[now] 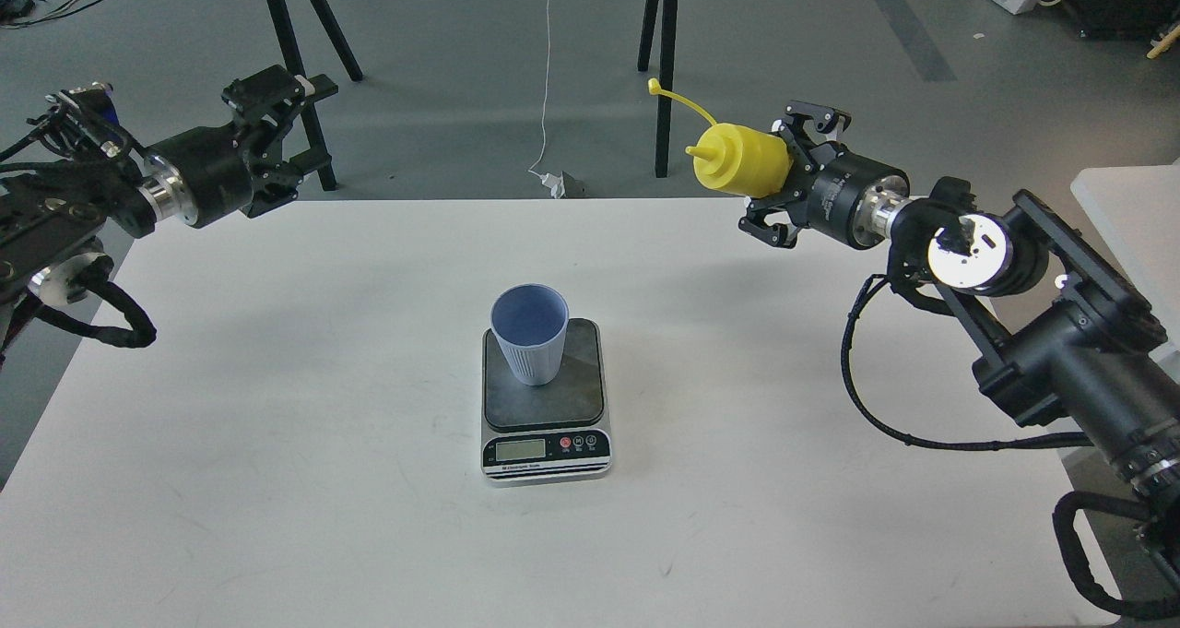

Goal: Pour seasoning into cup on scale with both arms
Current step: 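Grasp the yellow bottle and lift it over the cup, then tilt the bottle nozzle down into the blue cup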

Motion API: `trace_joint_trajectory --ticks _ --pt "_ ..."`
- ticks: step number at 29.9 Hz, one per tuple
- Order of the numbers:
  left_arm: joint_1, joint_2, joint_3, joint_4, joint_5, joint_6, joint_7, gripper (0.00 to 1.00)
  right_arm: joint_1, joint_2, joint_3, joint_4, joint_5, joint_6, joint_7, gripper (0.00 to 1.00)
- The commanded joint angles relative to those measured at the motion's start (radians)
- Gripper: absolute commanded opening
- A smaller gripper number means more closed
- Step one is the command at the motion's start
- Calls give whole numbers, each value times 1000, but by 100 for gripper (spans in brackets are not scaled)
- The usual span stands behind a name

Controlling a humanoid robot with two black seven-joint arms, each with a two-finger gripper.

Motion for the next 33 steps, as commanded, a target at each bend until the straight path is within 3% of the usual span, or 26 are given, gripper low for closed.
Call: trace_joint_trajectory --ticks 1,8,13,33 --pt "6 19 -11 0 -2 0 0 100 69 59 -105 -2 -116 -101 25 2" --pt "9 22 -20 0 -6 0 0 100 72 200 -202 -10 -368 -171 28 2" --pt "9 24 -25 0 -6 0 0 100 77 200 -323 -9 -396 -182 28 3" --pt "22 24 -26 0 -8 0 0 100 104 200 -426 -16 -505 -185 28 2"
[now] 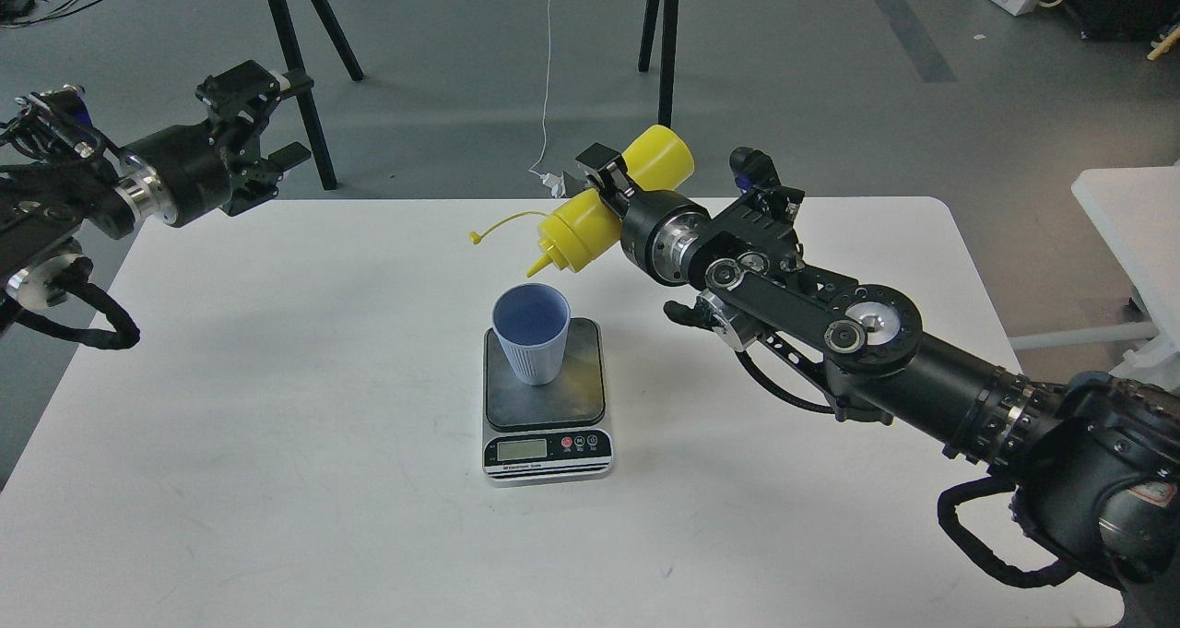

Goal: Pour seasoning into cup on scale with both arms
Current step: 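Tilt the bottle nozzle down into the blue cup, then raise the bottle upright away from the cup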

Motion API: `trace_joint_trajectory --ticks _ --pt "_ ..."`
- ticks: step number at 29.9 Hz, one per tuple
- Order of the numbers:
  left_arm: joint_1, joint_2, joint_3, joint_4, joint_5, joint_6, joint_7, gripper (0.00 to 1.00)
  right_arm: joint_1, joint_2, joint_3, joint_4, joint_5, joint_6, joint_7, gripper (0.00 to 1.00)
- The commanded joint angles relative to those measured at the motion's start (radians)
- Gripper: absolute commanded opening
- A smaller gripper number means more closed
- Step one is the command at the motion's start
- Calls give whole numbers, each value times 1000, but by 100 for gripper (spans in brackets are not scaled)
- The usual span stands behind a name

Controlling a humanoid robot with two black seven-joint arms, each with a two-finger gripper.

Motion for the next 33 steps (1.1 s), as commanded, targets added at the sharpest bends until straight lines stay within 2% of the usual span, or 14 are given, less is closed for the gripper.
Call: trace_joint_trajectory --ticks 1,13,17,24,30,33 --pt "1 0 0 0 -1 0 0 100 5 0 -16 -8 -36 -6 0 2" --pt "10 -2 -1 0 -1 0 0 100 5 0 -33 -28 -91 -15 0 2" --pt "17 -2 -1 0 -1 0 0 100 6 0 13 -32 -68 -23 -3 2" --pt "17 -2 -1 0 -1 0 0 100 11 0 251 -46 103 -15 -5 2" --pt "14 1 -3 2 1 0 0 100 17 0 553 -44 367 0 -42 3" --pt "13 9 -1 0 1 0 0 100 -10 -70 676 -48 548 31 -69 3"
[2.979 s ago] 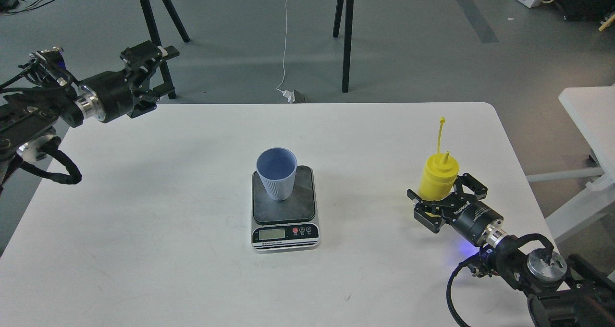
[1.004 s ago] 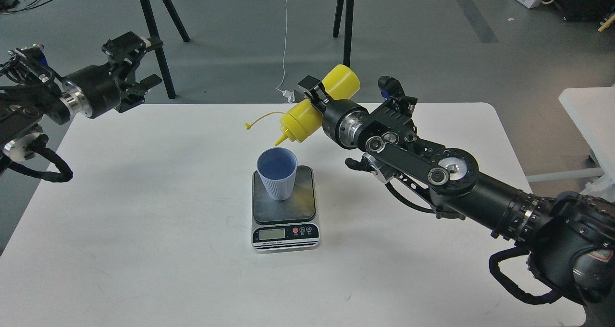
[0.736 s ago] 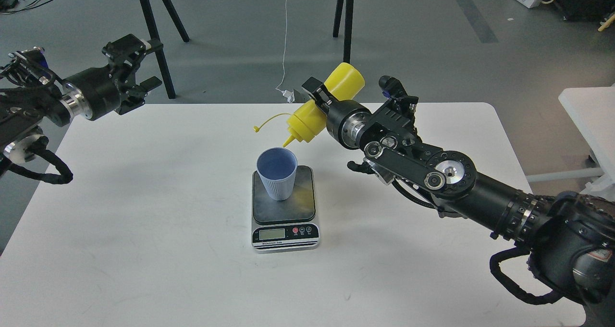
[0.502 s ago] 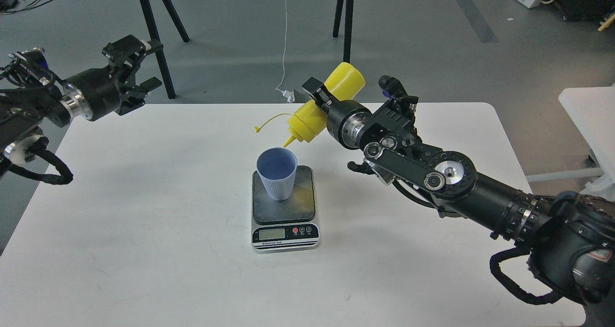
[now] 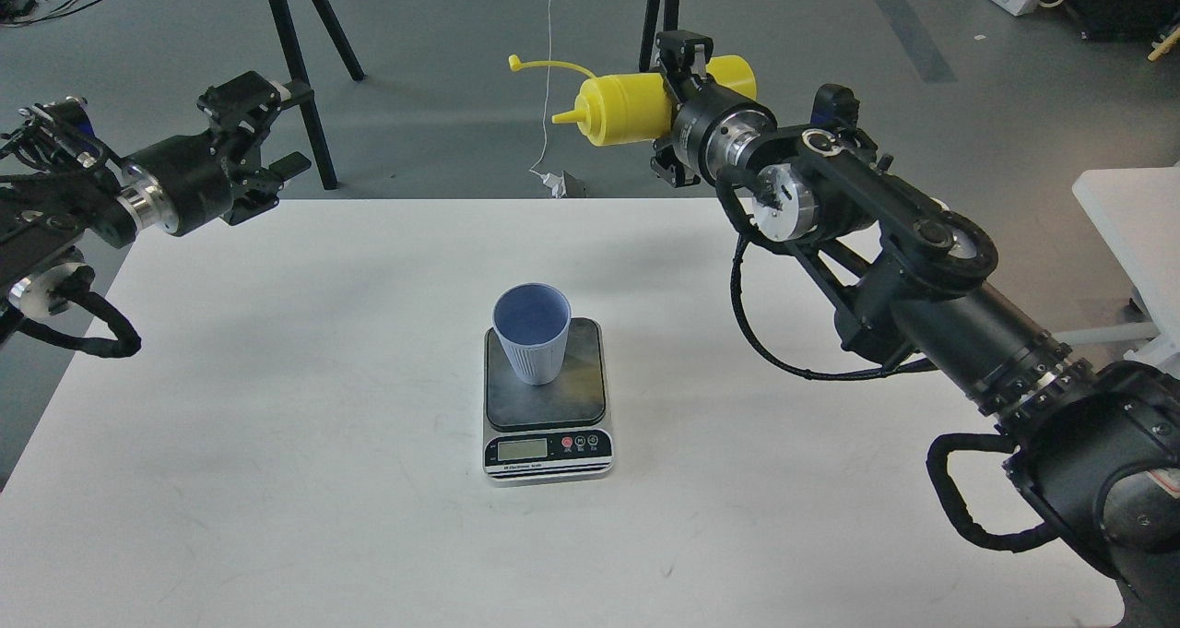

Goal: Pour seasoning into cup on scale with both arms
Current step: 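Raise the bottle upright away from the cup, then lower the yellow bottle onto the table beside the scale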

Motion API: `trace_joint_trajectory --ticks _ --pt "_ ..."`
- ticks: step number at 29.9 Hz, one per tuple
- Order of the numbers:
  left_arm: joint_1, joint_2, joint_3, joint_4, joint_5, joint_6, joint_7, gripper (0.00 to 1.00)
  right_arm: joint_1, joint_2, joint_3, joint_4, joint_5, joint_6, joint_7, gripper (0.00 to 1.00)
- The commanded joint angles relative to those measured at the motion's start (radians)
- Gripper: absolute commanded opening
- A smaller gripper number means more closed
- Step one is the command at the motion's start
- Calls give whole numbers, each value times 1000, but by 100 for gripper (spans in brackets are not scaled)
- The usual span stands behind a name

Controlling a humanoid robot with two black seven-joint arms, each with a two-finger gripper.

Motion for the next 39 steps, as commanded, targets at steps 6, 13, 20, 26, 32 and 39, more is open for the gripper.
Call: trace_joint_trajectory --ticks 6,13,20,26,32,39 --pt "-4 16 1 0 2 0 0 100 -240 -222 307 3 478 179 -136 3" --pt "-4 7 3 0 3 0 0 100 -574 -286 363 5 622 550 -136 4" --pt "-2 4 5 0 5 0 0 100 -726 -279 344 -11 622 729 -136 7" --pt "-2 7 6 0 6 0 0 100 -740 -248 314 -50 624 729 -136 9" --pt "1 12 6 0 6 0 0 100 -740 -214 309 -122 624 729 -136 13" --pt "1 10 8 0 6 0 0 100 -742 -184 283 -135 624 729 -136 24"
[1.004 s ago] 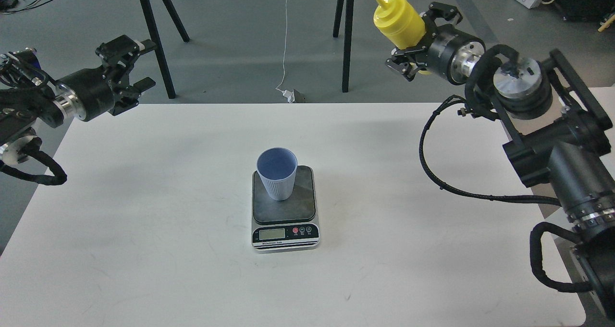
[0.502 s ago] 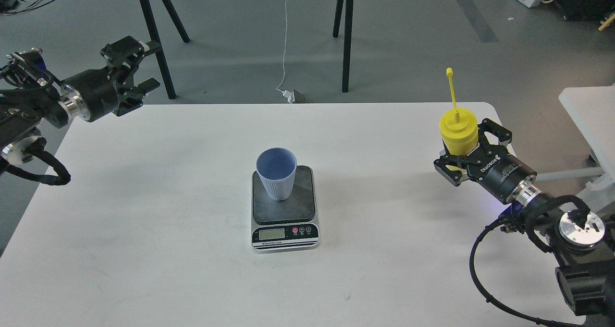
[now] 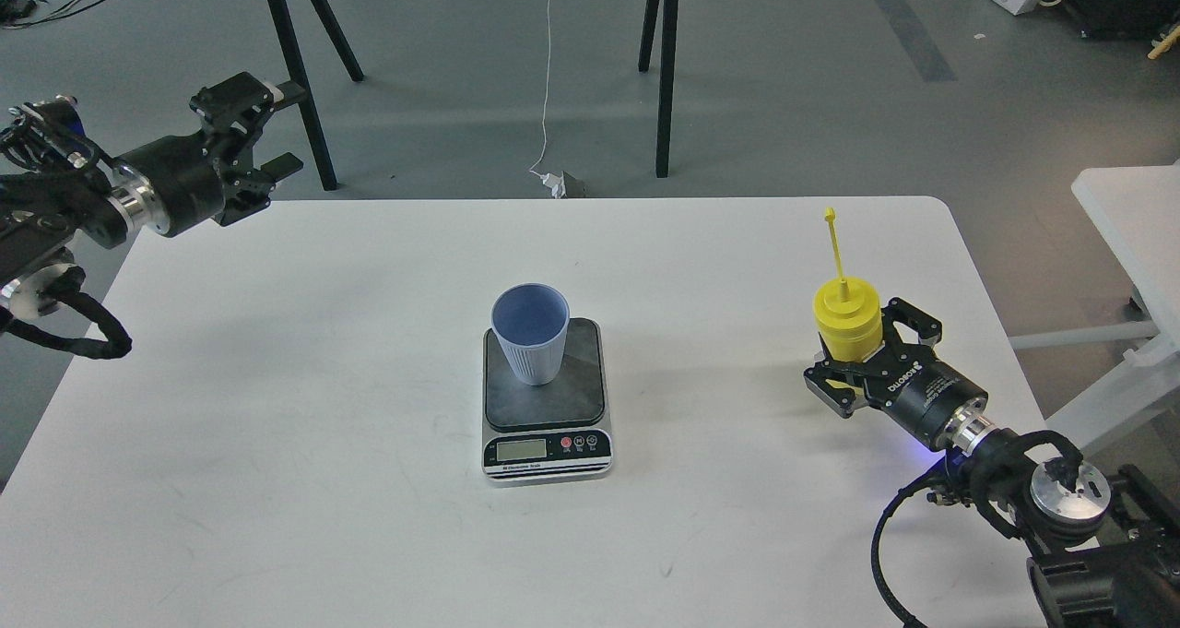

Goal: Pour seasoning into cup on scale with both arms
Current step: 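Lower the yellow bottle onto the table beside the scale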

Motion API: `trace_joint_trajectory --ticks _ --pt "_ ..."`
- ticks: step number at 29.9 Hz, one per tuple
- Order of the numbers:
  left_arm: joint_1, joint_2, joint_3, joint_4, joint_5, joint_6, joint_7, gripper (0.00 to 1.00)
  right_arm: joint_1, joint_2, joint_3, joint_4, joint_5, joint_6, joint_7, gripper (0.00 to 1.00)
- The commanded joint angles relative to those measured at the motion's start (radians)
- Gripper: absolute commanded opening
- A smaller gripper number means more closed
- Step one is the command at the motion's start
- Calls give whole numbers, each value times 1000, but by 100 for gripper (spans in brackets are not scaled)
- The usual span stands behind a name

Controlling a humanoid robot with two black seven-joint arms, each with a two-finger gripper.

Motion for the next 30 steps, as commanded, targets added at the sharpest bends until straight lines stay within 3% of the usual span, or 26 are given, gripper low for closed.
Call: trace_joint_trajectory --ticks 1,16,30 --pt "0 -1 -1 0 0 0 0 100 0 14 -25 -1 0 0 0 27" --pt "2 5 1 0 -2 0 0 100 -3 34 -70 -1 0 0 0 64" --pt "0 7 1 0 0 0 0 100 -46 4 -50 8 3 0 0 75"
